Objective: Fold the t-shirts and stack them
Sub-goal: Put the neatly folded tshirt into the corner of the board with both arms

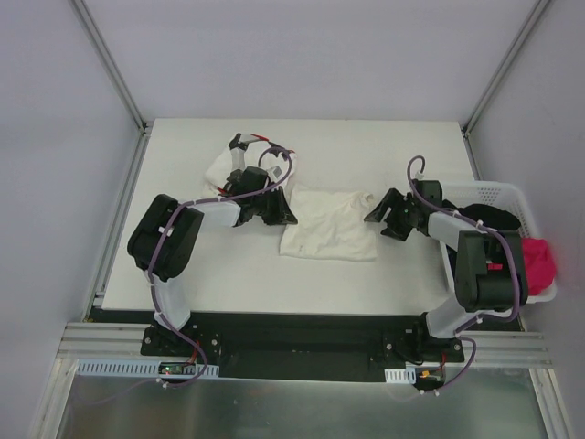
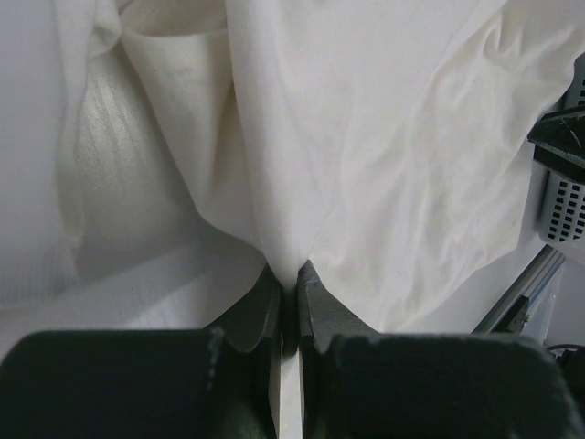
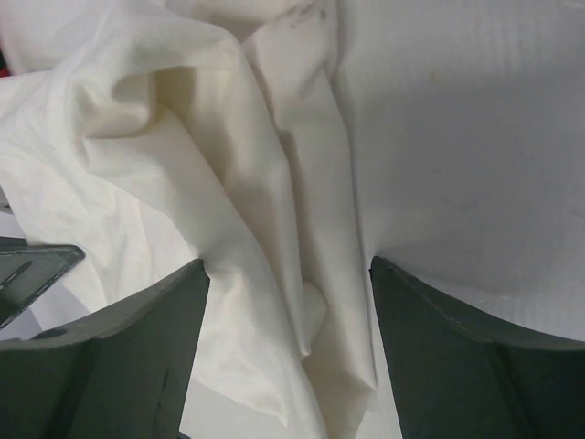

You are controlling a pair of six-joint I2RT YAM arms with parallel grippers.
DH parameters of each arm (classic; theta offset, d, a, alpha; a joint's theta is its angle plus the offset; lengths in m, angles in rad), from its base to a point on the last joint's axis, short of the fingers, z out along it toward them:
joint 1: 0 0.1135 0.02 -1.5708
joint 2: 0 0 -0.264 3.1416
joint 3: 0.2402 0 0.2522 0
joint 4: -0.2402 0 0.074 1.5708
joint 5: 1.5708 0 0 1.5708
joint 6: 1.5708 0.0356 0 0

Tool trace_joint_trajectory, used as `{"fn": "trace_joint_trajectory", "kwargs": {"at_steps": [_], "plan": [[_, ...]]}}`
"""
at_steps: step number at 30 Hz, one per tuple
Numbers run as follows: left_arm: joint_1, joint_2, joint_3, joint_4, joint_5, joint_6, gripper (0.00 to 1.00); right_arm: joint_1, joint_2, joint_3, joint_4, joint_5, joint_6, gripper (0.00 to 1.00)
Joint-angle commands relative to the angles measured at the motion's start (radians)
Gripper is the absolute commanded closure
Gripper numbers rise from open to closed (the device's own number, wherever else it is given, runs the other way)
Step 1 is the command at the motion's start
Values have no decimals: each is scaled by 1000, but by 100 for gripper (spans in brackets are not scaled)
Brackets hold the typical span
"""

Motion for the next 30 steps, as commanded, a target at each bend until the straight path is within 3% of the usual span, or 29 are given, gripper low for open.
{"fn": "trace_joint_trajectory", "kwargs": {"at_steps": [1, 14, 30], "plan": [[-3, 12, 36, 27, 36, 13, 100, 31, 52, 23, 30, 0, 21, 25], [-2, 41, 39, 37, 57, 6, 100, 70, 78, 7, 132, -40, 69, 27], [-2, 100, 42, 100, 76, -24, 100, 125, 130, -47, 289, -91, 155, 43]]}}
